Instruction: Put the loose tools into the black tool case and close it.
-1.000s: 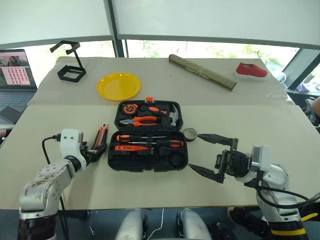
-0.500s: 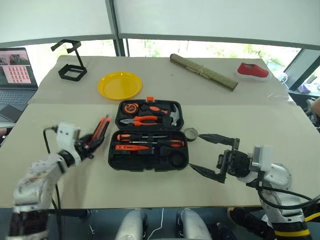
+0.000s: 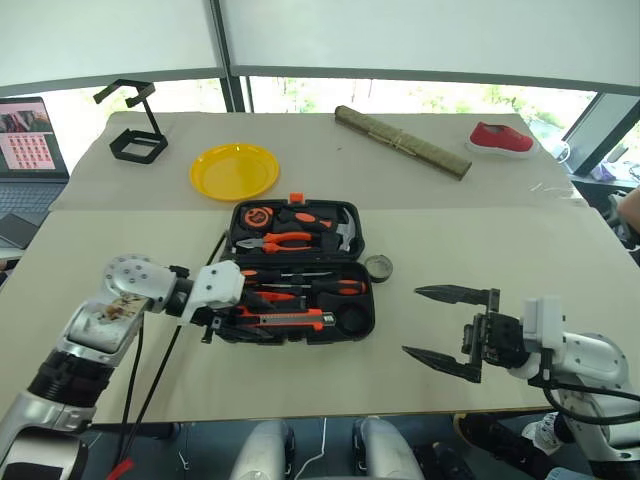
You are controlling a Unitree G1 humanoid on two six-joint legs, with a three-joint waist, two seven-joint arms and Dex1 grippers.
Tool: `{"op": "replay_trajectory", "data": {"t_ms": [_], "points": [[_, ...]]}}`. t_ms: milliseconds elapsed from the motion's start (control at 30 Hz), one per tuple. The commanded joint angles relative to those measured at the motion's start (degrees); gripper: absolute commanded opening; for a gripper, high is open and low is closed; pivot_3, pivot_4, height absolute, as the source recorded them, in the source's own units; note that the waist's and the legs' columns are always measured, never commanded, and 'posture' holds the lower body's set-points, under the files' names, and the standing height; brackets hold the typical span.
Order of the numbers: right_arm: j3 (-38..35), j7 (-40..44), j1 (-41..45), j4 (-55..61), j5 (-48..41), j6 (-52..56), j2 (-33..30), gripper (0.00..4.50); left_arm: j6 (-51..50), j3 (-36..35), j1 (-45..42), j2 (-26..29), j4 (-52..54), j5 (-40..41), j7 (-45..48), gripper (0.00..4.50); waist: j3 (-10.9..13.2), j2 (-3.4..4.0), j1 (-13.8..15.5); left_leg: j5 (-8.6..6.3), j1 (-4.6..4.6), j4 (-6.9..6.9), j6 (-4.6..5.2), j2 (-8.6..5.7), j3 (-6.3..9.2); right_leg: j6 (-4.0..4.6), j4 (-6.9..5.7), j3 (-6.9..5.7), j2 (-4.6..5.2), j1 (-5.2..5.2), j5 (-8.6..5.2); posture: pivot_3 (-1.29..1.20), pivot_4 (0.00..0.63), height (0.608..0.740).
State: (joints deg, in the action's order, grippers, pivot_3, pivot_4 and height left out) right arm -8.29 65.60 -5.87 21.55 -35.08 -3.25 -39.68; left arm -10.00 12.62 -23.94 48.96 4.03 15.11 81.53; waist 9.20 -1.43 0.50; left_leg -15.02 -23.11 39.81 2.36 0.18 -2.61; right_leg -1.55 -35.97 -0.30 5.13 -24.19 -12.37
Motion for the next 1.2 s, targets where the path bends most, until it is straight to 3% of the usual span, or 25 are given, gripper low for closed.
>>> {"op": "replay_trajectory", "data": {"t_ms": [33,500,633,700,900,1133,1167,1200], "points": [[-2.43,-0.99,-0.88,2.76,-1.24,-0.37,0.43,4.5,-1.38,0.94,-1.4,-0.38,1.67,-2.99,-2.57,1.77,0.0,0.0,0.14,0.0,0.0,0.0,0.0,0.0,0.0,-0.02,-0.01,0.0,0.0,0.01,-0.01,0.0,0.15,0.74],[-2.42,-0.81,-1.84,2.87,-0.77,-0.21,0.54,4.5,-6.35,3.52,0.01,3.24,3.58,-6.35,-0.84,1.77,0.0,0.0,0.05,-0.02,0.04,0.03,0.03,-0.01,0.0,-0.1,-0.03,0.08,0.01,0.03,-0.03,0.0,0.15,0.74],[-2.33,-0.61,-1.62,2.19,-0.58,-0.47,0.73,4.5,-7.61,2.76,-0.06,1.45,3.08,-4.06,-1.04,1.77,0.0,0.0,0.06,-0.02,0.08,0.02,0.04,-0.01,-0.02,-0.1,-0.04,0.1,0.0,0.04,-0.04,0.0,0.15,0.74],[-2.07,-0.54,-1.42,1.81,-0.38,-0.62,0.92,4.5,-9.29,2.42,-0.35,0.53,3.1,-3.11,-1.54,2.77,0.0,0.0,0.14,-0.02,0.08,0.03,0.04,-0.02,-0.02,-0.11,-0.04,0.1,0.01,0.05,-0.04,0.0,0.15,0.74],[-1.57,-0.06,-0.42,0.64,-0.04,-0.73,1.31,4.5,-4.22,-1.14,-1.62,-2.9,0.23,-0.57,-1.64,4.46,0.0,0.0,0.15,-0.04,0.06,0.04,0.07,-0.08,-0.03,-0.15,-0.04,0.12,0.05,0.05,-0.06,0.0,0.15,0.74],[-1.4,0.65,-0.07,-0.44,0.3,-1.02,1.58,4.5,-5.73,-10.1,-3.48,-6.2,-1.32,11.52,0.14,4.46,0.0,-0.01,0.19,-0.04,0.04,0.09,0.07,-0.06,-0.03,-0.15,-0.1,0.12,0.05,0.02,-0.06,0.0,0.15,0.74],[-1.41,0.7,-0.09,-0.54,0.36,-1.1,1.64,4.5,-5.61,-10.53,-3.43,-6.24,-1.52,12.0,0.46,3.93,0.0,-0.01,0.19,-0.04,0.04,0.11,0.07,-0.06,-0.02,-0.15,-0.1,0.11,0.06,0.03,-0.06,0.0,0.15,0.74],[-1.25,0.6,0.01,-0.68,0.57,-1.18,1.86,4.5,-3.69,-10.59,-2.69,-6.18,-2.29,11.31,0.92,3.74,0.0,-0.01,0.16,-0.04,0.05,0.11,0.08,-0.06,-0.02,-0.15,-0.1,0.11,0.06,0.04,-0.06,0.0,0.15,0.74]]}}
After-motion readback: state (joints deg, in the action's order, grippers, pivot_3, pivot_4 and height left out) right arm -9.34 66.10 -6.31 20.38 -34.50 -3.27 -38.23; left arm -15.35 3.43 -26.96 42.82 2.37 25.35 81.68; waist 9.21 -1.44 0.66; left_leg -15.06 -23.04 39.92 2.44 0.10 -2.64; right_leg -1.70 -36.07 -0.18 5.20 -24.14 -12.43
